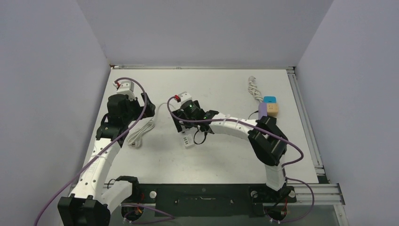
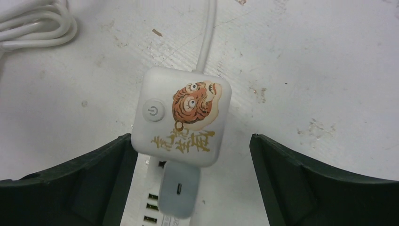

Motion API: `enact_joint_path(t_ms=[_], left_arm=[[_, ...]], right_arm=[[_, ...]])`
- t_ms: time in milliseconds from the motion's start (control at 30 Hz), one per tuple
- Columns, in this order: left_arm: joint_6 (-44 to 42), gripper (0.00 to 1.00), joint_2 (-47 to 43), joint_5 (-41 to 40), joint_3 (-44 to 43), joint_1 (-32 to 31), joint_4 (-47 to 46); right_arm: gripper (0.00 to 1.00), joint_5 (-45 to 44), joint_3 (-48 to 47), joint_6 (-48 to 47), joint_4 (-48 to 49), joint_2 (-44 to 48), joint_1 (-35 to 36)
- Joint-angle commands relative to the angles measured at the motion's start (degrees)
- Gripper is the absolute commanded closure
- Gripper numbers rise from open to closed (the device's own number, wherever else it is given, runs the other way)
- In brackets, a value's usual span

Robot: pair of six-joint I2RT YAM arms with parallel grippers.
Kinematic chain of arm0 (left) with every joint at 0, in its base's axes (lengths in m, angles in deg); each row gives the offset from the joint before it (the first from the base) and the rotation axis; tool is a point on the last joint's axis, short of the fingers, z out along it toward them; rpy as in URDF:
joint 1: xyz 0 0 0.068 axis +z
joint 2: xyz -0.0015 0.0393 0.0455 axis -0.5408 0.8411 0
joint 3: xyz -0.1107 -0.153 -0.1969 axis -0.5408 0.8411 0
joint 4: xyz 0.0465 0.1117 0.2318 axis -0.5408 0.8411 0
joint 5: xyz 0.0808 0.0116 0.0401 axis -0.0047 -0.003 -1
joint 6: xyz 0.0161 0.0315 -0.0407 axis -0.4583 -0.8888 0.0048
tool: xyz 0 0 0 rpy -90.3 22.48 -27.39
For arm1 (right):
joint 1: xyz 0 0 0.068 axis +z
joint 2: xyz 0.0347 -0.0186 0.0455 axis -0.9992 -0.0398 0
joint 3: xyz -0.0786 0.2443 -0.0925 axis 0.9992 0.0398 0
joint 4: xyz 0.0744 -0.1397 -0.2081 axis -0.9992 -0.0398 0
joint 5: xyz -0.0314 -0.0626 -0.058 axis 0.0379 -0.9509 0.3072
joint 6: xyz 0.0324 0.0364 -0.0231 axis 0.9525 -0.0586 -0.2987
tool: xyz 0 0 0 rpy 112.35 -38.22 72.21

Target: Pull the plug off the socket

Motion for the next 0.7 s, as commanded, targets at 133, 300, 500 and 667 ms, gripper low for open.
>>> enact_joint_path(t_ms=[133,300,500,667], left_arm=[[6.66,0.04,7.24,3.78,-4.50,-2.69,-8.04],[8.07,0.04,18.89,6.43,-10.87,-9.31,-8.57],[10.84,0.06,30.58,12.23,-14.98,-12.22,-10.00],[12.47,0.16,33.82,15.79,-12.77,-12.52,-14.01]], right_arm=[[0.05,5.37,13.37,-8.30,16.87,14.20,-2.80],[0.03,8.55,21.08,-8.59,25.96,16.31,-2.70],[0.14,2.69,26.03,-6.10,32.22,17.54,-0.26],[0.17,-1.79,29.05,-5.49,35.81,18.17,2.40]])
